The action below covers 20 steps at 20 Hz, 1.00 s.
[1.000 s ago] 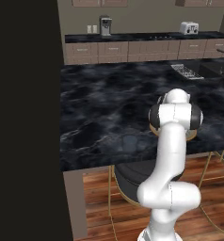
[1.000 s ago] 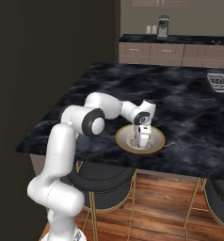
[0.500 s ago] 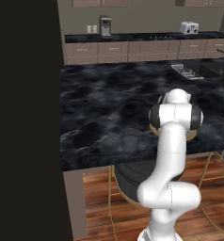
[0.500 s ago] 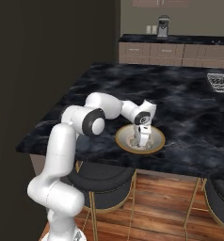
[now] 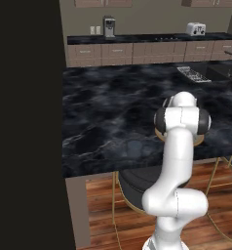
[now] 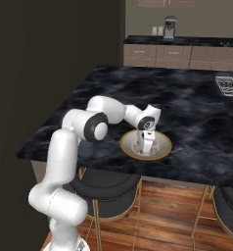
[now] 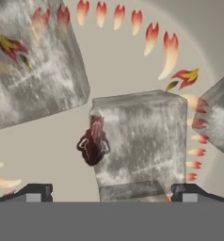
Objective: There are four ice cubes in the ice bowl. Place two ice cubes in each glass of water.
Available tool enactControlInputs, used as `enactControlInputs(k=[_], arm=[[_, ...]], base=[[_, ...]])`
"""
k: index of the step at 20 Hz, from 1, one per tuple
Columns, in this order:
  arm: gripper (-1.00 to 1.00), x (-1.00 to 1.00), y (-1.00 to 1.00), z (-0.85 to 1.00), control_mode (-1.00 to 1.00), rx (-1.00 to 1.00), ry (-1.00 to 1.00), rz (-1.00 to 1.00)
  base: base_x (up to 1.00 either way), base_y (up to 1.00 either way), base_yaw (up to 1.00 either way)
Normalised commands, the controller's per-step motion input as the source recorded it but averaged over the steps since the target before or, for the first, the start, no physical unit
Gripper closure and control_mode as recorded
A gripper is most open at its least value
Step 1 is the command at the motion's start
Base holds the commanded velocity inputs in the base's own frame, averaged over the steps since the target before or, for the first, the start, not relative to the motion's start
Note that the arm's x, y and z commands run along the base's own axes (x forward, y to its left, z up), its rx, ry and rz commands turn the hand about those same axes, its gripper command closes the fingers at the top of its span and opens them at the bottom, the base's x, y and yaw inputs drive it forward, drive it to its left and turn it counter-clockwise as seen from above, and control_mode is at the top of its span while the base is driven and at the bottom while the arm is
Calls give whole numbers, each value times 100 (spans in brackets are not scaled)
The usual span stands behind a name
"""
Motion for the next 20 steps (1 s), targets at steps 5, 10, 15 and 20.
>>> enactControlInputs(k=[5,10,15,20], arm=[[-100,-13,0,0,-100,0,0,0],[-100,0,11,0,-100,0,0,0],[-100,0,11,0,-100,0,0,0],[100,0,0,-5,-100,0,0,0]], base=[[0,0,0],[0,0,0],[0,0,0],[0,0,0]])
